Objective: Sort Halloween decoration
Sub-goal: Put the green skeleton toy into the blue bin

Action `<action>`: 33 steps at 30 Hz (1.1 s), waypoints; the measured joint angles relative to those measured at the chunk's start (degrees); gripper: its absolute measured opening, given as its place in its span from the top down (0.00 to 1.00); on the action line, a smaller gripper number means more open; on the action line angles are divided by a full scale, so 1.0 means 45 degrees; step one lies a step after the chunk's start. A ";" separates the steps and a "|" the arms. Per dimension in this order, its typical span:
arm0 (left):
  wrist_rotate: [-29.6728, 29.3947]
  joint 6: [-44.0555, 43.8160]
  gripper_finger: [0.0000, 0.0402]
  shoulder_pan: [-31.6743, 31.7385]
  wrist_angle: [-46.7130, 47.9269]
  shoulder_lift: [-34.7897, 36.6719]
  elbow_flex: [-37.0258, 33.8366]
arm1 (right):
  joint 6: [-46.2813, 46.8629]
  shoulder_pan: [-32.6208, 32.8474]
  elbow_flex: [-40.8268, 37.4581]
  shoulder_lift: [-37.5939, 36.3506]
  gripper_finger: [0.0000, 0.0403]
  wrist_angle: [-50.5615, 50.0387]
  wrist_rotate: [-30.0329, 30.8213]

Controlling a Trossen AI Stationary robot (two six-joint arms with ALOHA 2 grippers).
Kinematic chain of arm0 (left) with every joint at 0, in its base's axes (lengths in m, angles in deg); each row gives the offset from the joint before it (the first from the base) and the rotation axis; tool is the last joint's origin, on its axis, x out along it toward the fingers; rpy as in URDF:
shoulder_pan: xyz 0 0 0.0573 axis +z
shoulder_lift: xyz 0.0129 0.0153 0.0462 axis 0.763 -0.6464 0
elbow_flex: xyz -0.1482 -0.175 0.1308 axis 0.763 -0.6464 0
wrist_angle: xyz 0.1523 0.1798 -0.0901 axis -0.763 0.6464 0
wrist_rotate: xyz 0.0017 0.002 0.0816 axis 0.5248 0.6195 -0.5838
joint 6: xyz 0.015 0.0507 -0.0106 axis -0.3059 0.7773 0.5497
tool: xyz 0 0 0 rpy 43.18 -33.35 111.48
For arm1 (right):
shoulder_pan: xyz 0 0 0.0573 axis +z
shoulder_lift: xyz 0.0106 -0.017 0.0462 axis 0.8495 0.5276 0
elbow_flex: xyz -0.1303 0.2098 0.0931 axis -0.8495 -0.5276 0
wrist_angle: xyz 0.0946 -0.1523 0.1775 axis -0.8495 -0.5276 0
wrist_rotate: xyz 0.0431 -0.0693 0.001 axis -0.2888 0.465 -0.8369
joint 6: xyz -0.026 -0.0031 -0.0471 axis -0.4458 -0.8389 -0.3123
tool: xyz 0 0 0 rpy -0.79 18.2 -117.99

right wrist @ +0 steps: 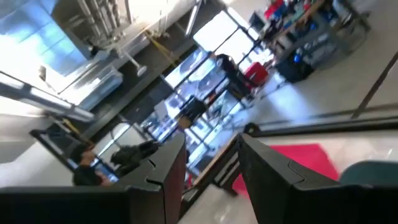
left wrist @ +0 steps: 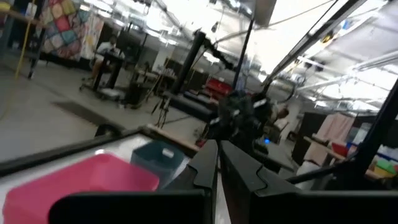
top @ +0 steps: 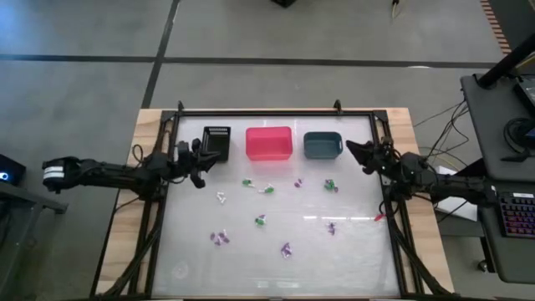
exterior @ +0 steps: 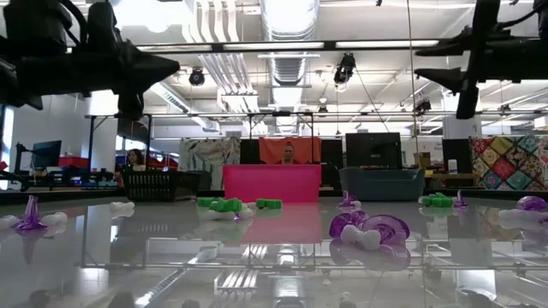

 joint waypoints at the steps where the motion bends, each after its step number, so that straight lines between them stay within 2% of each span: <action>1: 0.0000 -0.0021 1.00 -0.0022 -0.0305 -0.0314 0.0000 | 0.0132 0.0000 0.0171 0.0318 0.66 -0.0004 -0.0158; 3: 0.0010 0.0015 1.00 -0.0105 -0.1063 -0.0895 0.0000 | 0.0301 -0.0001 0.0599 0.1030 0.66 -0.0273 -0.0425; 7: 0.0032 0.0599 1.00 -0.0129 -0.2123 -0.1690 0.0002 | 0.0335 0.0000 0.1861 0.2714 0.66 -0.2261 -0.0465; 16: 0.0441 0.2849 1.00 -0.0152 -0.2118 -0.2756 0.0121 | 0.1084 -0.0034 0.5598 0.6586 0.65 -0.8052 -0.0129; 20: 0.0125 0.1842 1.00 -0.0168 -0.2403 -0.3025 0.0292 | 0.1894 -0.0029 0.7169 0.8058 0.65 -1.0513 -0.0367; 24: 0.0024 0.0523 1.00 -0.0168 -0.2433 -0.3103 0.0887 | 0.2224 -0.0021 0.8816 0.9310 0.65 -1.2409 -0.1418; 31: 0.0187 0.0027 1.00 -0.0168 -0.1626 -0.3396 0.1573 | 0.0030 0.0028 1.0424 1.1074 0.65 -1.3551 -0.1788; 33: 0.0921 0.0122 1.00 -0.0166 -0.1641 -0.3453 0.1564 | -0.0746 0.0162 1.0573 1.1613 0.65 -1.3807 -0.2208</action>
